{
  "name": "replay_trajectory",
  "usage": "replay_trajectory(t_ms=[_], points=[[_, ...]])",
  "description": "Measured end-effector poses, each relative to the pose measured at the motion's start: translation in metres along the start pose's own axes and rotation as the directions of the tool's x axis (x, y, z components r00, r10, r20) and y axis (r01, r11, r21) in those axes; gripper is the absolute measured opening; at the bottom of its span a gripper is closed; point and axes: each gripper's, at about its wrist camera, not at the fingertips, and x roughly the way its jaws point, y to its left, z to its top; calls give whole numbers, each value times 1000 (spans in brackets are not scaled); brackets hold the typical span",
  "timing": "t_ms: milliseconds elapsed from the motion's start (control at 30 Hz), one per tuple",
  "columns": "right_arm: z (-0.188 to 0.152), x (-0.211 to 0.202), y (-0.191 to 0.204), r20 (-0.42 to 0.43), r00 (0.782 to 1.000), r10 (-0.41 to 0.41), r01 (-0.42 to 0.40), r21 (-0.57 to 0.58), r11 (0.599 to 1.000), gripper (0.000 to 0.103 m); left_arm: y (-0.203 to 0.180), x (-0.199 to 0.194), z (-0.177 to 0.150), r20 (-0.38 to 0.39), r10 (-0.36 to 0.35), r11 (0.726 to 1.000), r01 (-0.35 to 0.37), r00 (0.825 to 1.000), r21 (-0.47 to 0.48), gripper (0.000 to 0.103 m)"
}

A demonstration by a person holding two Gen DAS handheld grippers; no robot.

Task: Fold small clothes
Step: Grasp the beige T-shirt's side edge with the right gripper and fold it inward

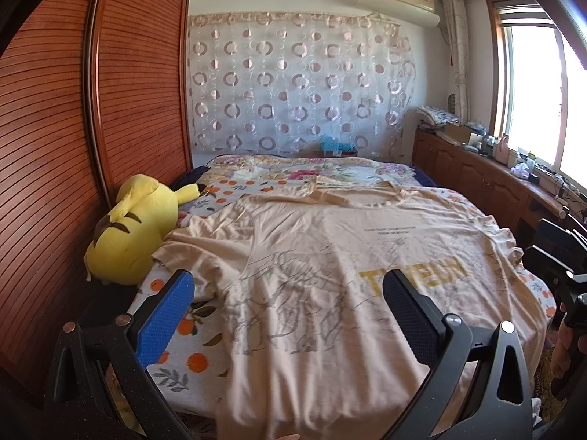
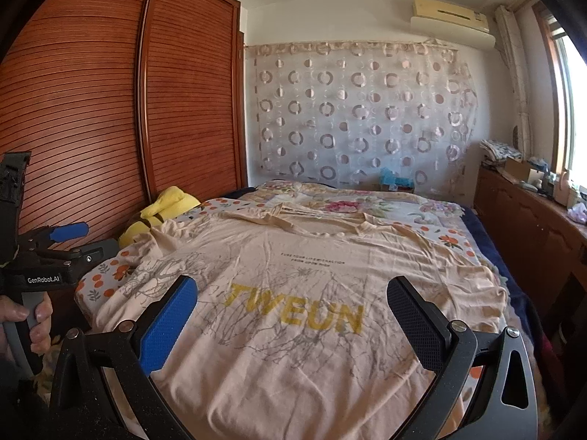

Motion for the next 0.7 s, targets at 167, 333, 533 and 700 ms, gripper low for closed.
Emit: replay_trajectory(t_ms=[167,333,533,700], points=[[8,27,0,-5,996,85,-85,-16,996,103,24,10,-9,-42,29,999,-30,999,-28,103],[15,56,-2,-8,990,139,-139,-53,989,103,50,25,-18,-83,65,996,-69,994,-55,103],[23,92,3,-50,981,188,-193,-100,976,103,83,31,-18,-95,108,991,-115,990,-65,103],[32,120,13,-150,954,259,-277,-113,954,103,116,43,-14,-120,110,990,-120,987,-80,103]])
